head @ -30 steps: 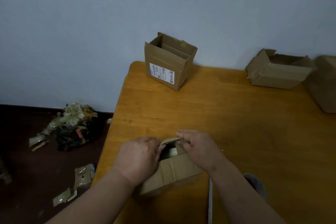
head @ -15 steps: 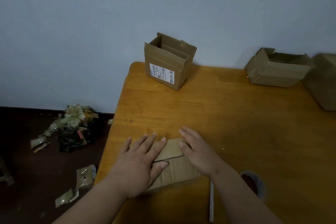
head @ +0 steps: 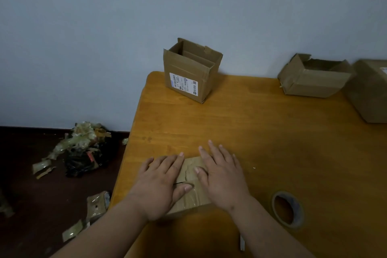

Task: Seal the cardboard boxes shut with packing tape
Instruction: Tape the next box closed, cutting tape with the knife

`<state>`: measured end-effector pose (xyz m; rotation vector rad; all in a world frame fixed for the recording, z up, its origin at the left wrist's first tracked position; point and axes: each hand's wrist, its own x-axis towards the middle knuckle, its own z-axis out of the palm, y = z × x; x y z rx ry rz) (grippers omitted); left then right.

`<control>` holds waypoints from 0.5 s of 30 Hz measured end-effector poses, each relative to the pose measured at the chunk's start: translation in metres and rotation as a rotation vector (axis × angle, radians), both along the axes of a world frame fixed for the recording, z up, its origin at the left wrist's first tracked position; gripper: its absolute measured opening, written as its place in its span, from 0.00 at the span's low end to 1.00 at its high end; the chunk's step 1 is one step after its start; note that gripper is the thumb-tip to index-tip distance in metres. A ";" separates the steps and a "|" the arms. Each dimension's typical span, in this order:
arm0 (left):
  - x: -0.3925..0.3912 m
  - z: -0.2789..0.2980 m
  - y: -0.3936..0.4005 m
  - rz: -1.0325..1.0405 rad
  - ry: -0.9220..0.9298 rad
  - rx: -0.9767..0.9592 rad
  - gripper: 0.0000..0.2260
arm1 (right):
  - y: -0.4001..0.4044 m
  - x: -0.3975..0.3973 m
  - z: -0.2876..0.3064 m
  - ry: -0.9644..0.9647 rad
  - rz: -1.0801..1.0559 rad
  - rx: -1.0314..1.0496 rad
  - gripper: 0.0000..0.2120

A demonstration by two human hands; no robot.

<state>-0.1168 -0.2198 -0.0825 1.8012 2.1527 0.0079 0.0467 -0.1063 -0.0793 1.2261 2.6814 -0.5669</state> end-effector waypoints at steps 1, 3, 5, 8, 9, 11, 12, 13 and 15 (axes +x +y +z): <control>0.002 0.003 0.000 0.005 0.011 -0.008 0.43 | 0.000 -0.001 0.001 -0.007 -0.001 -0.001 0.34; 0.011 0.010 0.000 0.041 0.036 -0.042 0.44 | -0.001 0.000 0.002 -0.007 -0.012 -0.011 0.32; 0.021 0.014 -0.002 0.053 0.059 -0.102 0.50 | -0.001 0.000 0.002 0.004 -0.033 -0.025 0.32; 0.021 0.006 -0.004 0.061 0.057 -0.089 0.54 | 0.001 -0.001 0.000 0.026 -0.066 -0.066 0.29; 0.016 0.002 -0.002 0.039 0.075 -0.054 0.54 | 0.002 -0.001 0.000 0.064 -0.094 -0.099 0.28; 0.009 0.000 0.003 -0.054 0.132 -0.014 0.54 | 0.003 0.000 0.001 0.215 -0.194 -0.186 0.27; 0.006 0.001 0.007 -0.075 0.142 0.005 0.54 | 0.003 0.004 0.001 0.297 -0.257 -0.205 0.26; 0.003 0.005 0.011 -0.098 0.142 -0.035 0.54 | 0.004 0.008 0.000 0.357 -0.316 -0.197 0.25; -0.002 0.007 0.017 -0.106 0.120 -0.035 0.53 | 0.006 0.022 -0.003 0.398 -0.443 -0.155 0.24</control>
